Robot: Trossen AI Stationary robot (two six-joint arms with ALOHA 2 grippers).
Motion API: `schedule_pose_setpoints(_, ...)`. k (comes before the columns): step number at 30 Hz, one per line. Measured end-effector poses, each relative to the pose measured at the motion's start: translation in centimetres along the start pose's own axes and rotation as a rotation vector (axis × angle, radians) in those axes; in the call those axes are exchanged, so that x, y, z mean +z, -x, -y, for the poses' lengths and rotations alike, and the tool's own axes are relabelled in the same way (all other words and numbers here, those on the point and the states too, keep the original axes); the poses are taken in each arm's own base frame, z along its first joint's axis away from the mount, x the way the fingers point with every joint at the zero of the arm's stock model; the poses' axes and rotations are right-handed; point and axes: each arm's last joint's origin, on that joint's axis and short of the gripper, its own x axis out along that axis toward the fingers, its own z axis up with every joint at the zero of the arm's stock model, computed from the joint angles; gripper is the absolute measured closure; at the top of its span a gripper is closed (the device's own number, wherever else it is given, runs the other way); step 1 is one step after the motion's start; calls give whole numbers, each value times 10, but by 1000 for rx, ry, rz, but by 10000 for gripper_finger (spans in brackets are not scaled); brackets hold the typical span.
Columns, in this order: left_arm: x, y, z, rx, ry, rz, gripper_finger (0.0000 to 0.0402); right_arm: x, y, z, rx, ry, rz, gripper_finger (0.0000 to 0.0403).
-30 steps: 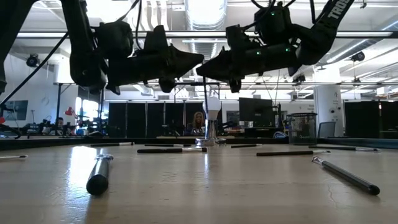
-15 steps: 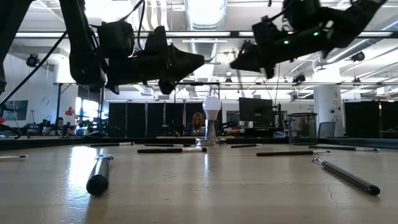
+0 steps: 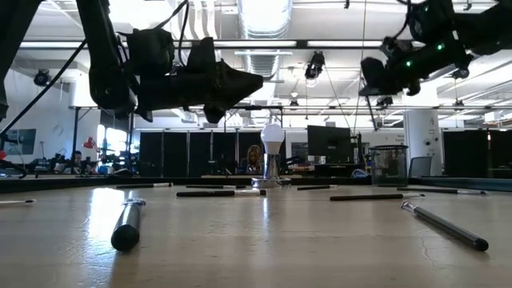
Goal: Put items in baskets/containers
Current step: Put the black eyeshadow brush into the black pen holder
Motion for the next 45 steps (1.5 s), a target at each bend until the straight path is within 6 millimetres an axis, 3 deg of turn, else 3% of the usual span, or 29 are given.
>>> schedule_pose_setpoints(8, -1, 0, 0, 2, 0, -5, 333, -17, -16, 29, -155, -18, -50, 389)
schedule_pose_setpoints(24, -2, 0, -1, 8, -1, -27, 333, -67, -50, 47, -249, -84, -156, 389)
schedule_pose_setpoints(38, -4, 0, -2, 15, -9, -41, 333, -78, -62, 47, -256, -118, -219, 364)
schedule_pose_setpoints(45, -4, 0, -2, 15, -8, -45, 333, -79, -64, 47, -253, -122, -162, 387)
